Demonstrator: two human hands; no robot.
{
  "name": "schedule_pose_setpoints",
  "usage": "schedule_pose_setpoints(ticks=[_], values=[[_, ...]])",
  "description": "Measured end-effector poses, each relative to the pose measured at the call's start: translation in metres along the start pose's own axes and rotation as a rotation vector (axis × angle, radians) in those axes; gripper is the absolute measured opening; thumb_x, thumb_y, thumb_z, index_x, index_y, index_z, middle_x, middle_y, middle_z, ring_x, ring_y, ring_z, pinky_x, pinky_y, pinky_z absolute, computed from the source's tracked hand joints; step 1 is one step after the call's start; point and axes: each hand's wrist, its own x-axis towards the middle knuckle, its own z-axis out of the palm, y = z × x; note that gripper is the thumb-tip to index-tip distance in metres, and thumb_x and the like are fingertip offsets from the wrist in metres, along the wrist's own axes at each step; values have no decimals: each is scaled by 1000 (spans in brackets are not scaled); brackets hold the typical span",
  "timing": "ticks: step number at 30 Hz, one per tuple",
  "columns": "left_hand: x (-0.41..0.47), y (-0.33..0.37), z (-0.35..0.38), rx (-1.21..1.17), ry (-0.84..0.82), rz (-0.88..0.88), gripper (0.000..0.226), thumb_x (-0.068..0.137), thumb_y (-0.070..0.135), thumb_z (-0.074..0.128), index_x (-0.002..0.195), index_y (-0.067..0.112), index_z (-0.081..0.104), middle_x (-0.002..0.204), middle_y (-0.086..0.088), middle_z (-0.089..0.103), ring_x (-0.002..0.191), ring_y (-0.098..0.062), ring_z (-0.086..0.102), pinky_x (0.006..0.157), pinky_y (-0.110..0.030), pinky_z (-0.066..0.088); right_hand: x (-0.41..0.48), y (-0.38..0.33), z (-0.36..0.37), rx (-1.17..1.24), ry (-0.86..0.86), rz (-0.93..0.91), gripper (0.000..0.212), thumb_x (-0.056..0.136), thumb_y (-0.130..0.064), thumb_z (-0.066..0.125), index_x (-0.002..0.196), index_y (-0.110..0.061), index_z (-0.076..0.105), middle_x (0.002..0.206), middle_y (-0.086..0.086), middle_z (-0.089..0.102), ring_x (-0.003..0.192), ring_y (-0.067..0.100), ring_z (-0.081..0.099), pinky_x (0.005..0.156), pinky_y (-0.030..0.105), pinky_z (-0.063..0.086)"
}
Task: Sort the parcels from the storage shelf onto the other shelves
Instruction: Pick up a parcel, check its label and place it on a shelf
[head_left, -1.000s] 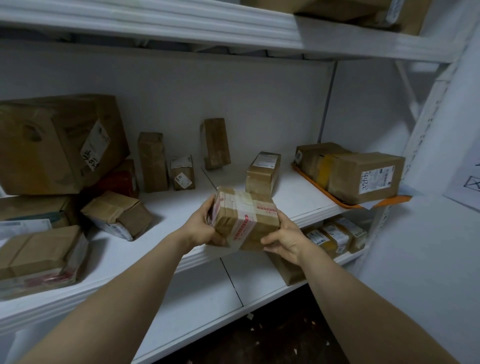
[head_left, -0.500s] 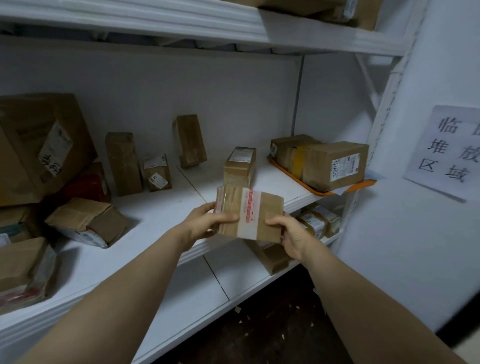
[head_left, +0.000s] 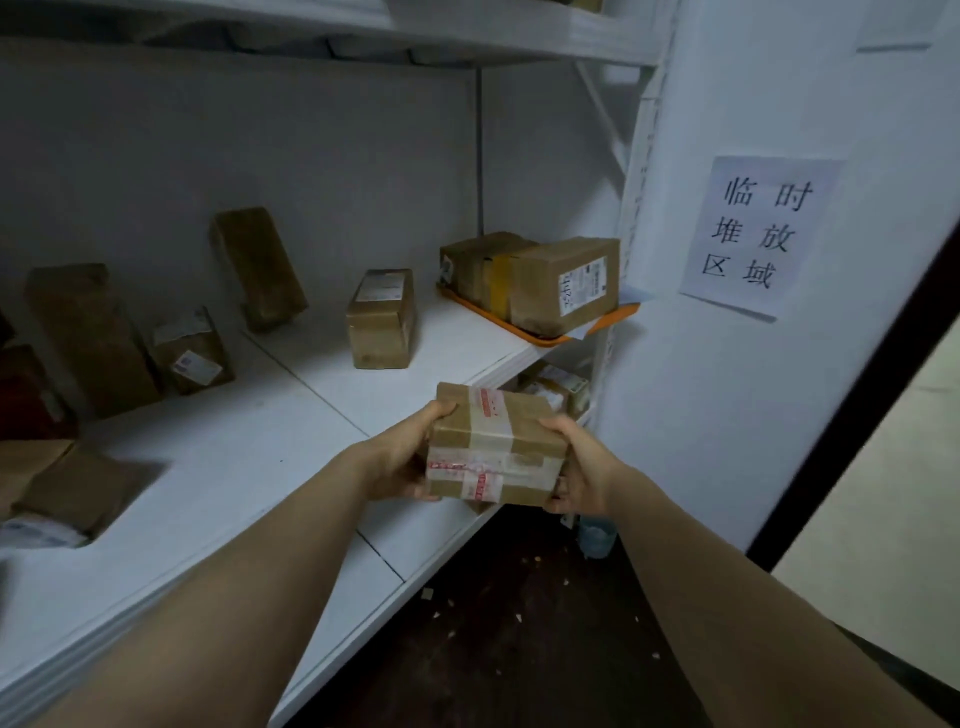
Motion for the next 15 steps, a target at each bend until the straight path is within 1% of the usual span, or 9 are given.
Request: schedule_pose_setpoints(ticks=[1, 2, 4, 5, 7, 9, 11, 13, 15], values=[[-2, 0, 1, -7, -33, 17, 35, 89, 52, 49, 99, 20, 60, 93, -7, 64, 84, -19, 60, 67, -27, 51, 0, 2, -7, 15, 2, -22, 45, 83, -37, 64, 123, -18, 57, 116, 10, 63, 103, 28, 60, 73, 38, 51], [-1, -1, 0, 7, -51, 45, 35, 81, 46, 62, 106, 21, 61, 101, -7, 65, 90, -19, 61, 75, -29, 51, 0, 4, -14, 7, 3, -51, 44, 84, -24, 63, 126, -17, 54, 119, 11, 61, 107, 29, 58, 77, 41, 52], [5, -2, -3, 129, -80, 80, 60, 59, 31, 78, 115, 22, 61, 112, -4, 67, 103, -20, 60, 92, -37, 45, 0, 8, -21, -63, 43, -75, 47, 82, -6, 60, 128, -17, 55, 118, 10, 61, 110, 27, 55, 86, 46, 50], [7, -2, -1, 191, -73, 102, 66, 52, 24, 80, 115, 23, 61, 112, -3, 68, 104, -21, 61, 94, -39, 44, 0, 10, -22, -89, 60, -65, 45, 82, -5, 62, 125, -16, 58, 119, 11, 60, 110, 27, 55, 89, 47, 49], [11, -2, 5, 209, -63, 160, 71, 45, 16, 84, 111, 20, 60, 110, -6, 69, 103, -24, 64, 94, -44, 50, -2, 13, -18, -72, 53, -23, 41, 83, -21, 68, 122, -14, 59, 123, 14, 58, 113, 29, 56, 92, 49, 50], [14, -2, 13, 222, -44, 257, 74, 45, 11, 87, 110, 20, 54, 111, -9, 65, 103, -23, 63, 89, -45, 54, -6, 14, -12, -20, 12, 23, 54, 81, -53, 66, 117, -14, 58, 119, 16, 56, 119, 35, 51, 87, 50, 52], [18, -5, 18, 417, 63, 360, 85, 40, 19, 88, 112, 30, 43, 115, -3, 52, 109, -20, 53, 91, -43, 52, -8, 14, -8, 49, -39, 66, 69, 77, -74, 55, 106, -11, 61, 112, 19, 57, 121, 39, 48, 85, 52, 51], [21, -9, 19, 582, 78, 407, 96, 31, 33, 85, 115, 41, 39, 120, 0, 45, 116, -21, 44, 97, -44, 47, -5, 15, -3, 122, -108, 73, 79, 74, -79, 52, 113, -11, 66, 118, 19, 63, 119, 36, 55, 90, 51, 51], [22, -11, 22, 474, -27, 397, 91, 34, 30, 88, 116, 41, 49, 123, -2, 50, 117, -24, 48, 98, -47, 47, -1, 17, -2, 159, -118, 54, 83, 73, -80, 53, 122, -14, 65, 121, 16, 66, 111, 33, 62, 84, 47, 55]])
